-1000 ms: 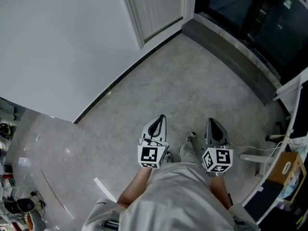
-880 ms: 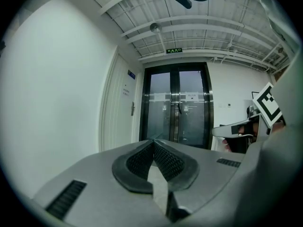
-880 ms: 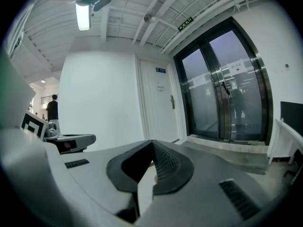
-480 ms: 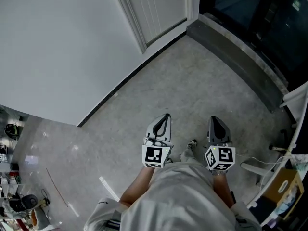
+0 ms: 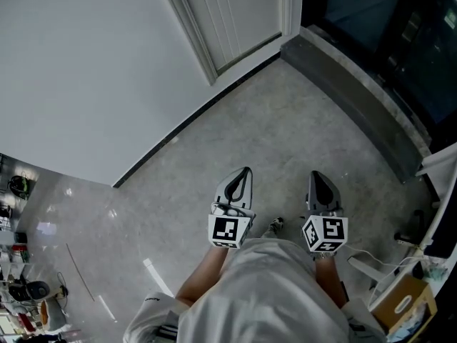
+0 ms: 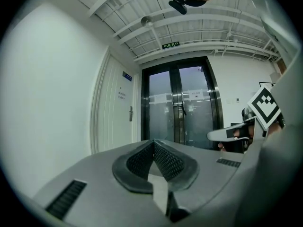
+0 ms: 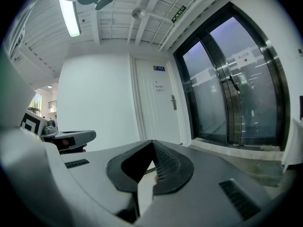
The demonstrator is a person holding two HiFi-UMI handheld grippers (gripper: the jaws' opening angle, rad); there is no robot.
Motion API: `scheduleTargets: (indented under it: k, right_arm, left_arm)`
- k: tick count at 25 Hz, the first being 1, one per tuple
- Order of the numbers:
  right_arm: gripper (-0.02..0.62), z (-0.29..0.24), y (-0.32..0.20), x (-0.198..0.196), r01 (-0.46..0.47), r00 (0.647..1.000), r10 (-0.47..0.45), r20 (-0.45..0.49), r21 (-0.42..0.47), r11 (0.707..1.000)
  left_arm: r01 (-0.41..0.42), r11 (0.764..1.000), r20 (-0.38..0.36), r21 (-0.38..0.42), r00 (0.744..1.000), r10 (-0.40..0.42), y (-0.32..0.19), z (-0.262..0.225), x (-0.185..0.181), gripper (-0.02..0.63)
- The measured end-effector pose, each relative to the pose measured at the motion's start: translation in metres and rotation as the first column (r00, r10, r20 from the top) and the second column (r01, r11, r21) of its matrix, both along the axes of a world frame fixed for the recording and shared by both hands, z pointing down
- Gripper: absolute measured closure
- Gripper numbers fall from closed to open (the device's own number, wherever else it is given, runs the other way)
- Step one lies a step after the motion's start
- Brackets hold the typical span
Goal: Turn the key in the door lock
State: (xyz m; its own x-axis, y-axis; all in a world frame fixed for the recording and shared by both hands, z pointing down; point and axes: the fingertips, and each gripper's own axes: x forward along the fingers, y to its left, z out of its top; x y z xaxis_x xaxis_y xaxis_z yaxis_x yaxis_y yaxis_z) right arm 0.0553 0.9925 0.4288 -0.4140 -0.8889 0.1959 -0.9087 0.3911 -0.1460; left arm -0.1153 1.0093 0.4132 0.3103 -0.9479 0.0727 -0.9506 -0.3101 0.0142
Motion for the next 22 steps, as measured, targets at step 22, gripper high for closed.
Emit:
scheduleTargets:
  k: [22]
  right_arm:
    - [0.595,0.006,-0.121,0.044,-0.055,0.998,0.055,-0.029,-0.003,0.999]
  left_arm:
    - [-0.046,0.999,-0.036,0.011,0.998,0.047,-0.140,0.008,0.043,0.597]
